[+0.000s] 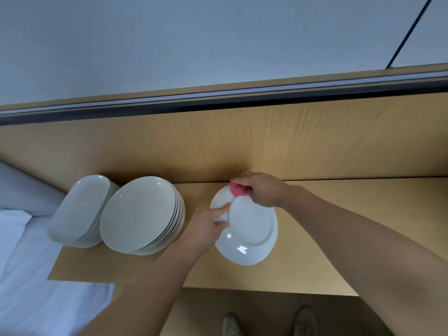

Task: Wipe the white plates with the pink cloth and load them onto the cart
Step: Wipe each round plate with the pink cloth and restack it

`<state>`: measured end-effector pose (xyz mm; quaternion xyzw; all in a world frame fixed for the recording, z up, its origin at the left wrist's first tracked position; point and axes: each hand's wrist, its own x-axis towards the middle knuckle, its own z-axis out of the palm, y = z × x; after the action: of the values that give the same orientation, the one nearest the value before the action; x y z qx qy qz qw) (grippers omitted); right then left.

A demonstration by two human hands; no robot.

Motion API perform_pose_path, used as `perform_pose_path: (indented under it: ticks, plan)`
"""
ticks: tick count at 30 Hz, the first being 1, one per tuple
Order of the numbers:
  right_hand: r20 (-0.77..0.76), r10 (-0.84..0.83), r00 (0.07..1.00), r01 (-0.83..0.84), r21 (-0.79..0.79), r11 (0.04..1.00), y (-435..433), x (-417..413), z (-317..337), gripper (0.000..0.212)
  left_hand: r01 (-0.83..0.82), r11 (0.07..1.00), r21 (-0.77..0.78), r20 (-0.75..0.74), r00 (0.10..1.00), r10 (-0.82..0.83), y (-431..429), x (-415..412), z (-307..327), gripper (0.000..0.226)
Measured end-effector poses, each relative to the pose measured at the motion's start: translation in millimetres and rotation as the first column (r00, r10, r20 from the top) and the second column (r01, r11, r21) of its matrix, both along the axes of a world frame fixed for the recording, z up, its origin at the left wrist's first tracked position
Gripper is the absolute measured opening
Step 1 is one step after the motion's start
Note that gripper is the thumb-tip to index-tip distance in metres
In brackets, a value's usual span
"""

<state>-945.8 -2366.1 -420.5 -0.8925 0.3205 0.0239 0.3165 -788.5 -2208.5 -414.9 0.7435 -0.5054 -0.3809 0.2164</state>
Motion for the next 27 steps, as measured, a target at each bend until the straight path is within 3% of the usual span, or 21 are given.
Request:
perform_pose_path:
  ticks: [11,18,27]
  plan:
    - [-0.011,-0.237,0.972,0.233,0.235,0.944,11,-36,-33,0.032,-0.097,0.992,0.081,-0.102,0.989,0.105,9,8,-11,0.048]
    - [0.03,-0.444,0.896,0.415,0.303,0.858,43,-57,-47,0.033,-0.11,0.989,0.102,-0.111,0.986,0.122,14,9,-14,0.048]
    - [0.037,-0.567,0.823,0.534,0.291,0.794,72,-70,-50,0.034,-0.165,0.981,0.102,-0.133,0.975,0.178,14,2,-21,0.048]
